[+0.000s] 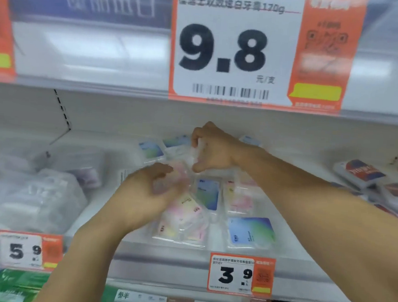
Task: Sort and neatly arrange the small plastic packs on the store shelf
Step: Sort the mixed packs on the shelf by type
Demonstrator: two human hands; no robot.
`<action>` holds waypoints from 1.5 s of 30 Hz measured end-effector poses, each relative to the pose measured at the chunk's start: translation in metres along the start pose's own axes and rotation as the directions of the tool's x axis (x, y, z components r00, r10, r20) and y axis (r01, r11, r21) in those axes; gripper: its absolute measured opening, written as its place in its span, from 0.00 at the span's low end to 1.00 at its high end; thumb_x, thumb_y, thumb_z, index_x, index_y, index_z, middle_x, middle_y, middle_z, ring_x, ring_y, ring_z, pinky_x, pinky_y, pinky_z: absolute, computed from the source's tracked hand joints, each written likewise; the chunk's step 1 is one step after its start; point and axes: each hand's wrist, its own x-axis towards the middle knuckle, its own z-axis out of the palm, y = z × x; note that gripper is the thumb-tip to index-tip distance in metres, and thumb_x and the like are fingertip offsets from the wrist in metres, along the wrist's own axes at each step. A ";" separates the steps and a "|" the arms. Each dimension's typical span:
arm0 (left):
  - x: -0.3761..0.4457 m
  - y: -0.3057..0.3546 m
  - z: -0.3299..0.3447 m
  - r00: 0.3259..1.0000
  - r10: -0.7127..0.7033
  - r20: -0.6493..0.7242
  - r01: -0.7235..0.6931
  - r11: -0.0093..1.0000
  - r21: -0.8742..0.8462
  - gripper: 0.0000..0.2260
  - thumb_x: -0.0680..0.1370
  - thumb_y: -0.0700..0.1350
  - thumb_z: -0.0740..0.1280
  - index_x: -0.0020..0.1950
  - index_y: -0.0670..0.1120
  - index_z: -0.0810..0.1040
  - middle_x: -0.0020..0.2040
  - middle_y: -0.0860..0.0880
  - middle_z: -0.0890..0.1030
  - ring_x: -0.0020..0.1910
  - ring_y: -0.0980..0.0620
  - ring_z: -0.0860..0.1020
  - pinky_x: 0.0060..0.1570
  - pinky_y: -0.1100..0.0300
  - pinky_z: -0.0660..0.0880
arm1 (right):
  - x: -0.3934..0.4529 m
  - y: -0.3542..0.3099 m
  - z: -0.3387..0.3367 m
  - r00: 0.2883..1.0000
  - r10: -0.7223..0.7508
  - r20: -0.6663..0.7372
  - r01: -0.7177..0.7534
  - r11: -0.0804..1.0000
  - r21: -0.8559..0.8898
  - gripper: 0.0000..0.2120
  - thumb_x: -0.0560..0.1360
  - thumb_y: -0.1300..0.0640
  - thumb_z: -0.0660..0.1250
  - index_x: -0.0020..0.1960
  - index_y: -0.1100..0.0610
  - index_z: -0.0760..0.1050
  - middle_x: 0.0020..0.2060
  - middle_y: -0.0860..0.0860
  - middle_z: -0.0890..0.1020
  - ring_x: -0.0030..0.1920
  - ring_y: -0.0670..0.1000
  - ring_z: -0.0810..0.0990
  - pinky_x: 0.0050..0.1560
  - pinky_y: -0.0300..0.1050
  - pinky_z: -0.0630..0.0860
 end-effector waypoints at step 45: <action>0.018 -0.024 0.003 0.998 -0.039 0.040 0.044 0.992 -0.121 0.24 0.74 0.64 0.64 0.70 0.67 0.65 0.66 0.54 0.66 0.66 0.48 0.69 0.66 0.52 0.70 | 0.080 -0.055 0.010 0.970 -0.075 0.232 0.056 0.995 0.088 0.18 0.80 0.50 0.65 0.70 0.47 0.74 0.73 0.48 0.71 0.70 0.50 0.70 0.68 0.42 0.64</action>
